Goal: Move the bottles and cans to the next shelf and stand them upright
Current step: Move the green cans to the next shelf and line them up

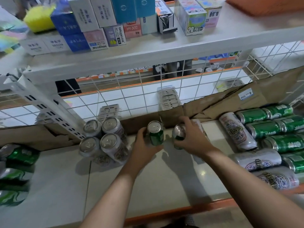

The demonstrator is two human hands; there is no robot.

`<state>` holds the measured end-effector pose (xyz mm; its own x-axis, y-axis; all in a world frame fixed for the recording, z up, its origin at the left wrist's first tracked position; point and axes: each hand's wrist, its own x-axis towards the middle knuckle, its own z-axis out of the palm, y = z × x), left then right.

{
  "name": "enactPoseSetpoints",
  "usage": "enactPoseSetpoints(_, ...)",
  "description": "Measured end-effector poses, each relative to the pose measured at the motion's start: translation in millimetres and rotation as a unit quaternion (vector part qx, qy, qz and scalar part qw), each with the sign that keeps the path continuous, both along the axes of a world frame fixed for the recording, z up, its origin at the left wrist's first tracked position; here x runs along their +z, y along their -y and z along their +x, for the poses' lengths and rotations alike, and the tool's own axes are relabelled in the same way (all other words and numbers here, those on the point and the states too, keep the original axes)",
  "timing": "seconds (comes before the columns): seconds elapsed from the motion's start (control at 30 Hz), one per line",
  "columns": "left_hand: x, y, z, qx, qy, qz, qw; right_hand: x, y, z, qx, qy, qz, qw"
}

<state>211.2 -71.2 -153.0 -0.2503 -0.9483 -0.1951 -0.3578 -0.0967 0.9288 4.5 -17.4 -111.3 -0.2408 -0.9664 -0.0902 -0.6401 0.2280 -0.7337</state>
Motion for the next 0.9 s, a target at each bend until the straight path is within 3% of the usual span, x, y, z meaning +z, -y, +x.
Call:
enactPoseSetpoints(0.13, 0.0, 12.9, -15.2, 0.019, -0.020, -0.001, 1.000, -33.6, -13.7, 3.3, -0.085, 0.184, -0.019, 0.979)
enactPoseSetpoints(0.2, -9.4, 18.7, -22.6, 0.032, -0.036, 0.011, 0.999, -45.3, -13.8, 8.4, -0.117, 0.213, -0.022, 0.970)
enactPoseSetpoints(0.3, -26.0, 24.0, -29.9, 0.041, -0.058, 0.069, 0.995, -57.3, -6.4, 10.6, -0.144, 0.216, -0.023, 0.965)
enactPoseSetpoints(0.47, -31.8, 9.7, -24.8, 0.073, -0.043, 0.003, 0.996, -61.8, -5.5, 16.0, -0.164, 0.208, -0.031, 0.964)
enactPoseSetpoints(0.7, -12.2, -48.0, 5.8, 0.056, -0.036, 0.005, 0.998, -55.9, -52.2, 34.0, -0.125, 0.177, -0.050, 0.975)
enactPoseSetpoints(0.9, -9.7, -92.7, 48.2, 0.058, -0.085, 0.021, 0.994, -57.5, -82.5, 82.5, -0.138, 0.192, -0.031, 0.971)
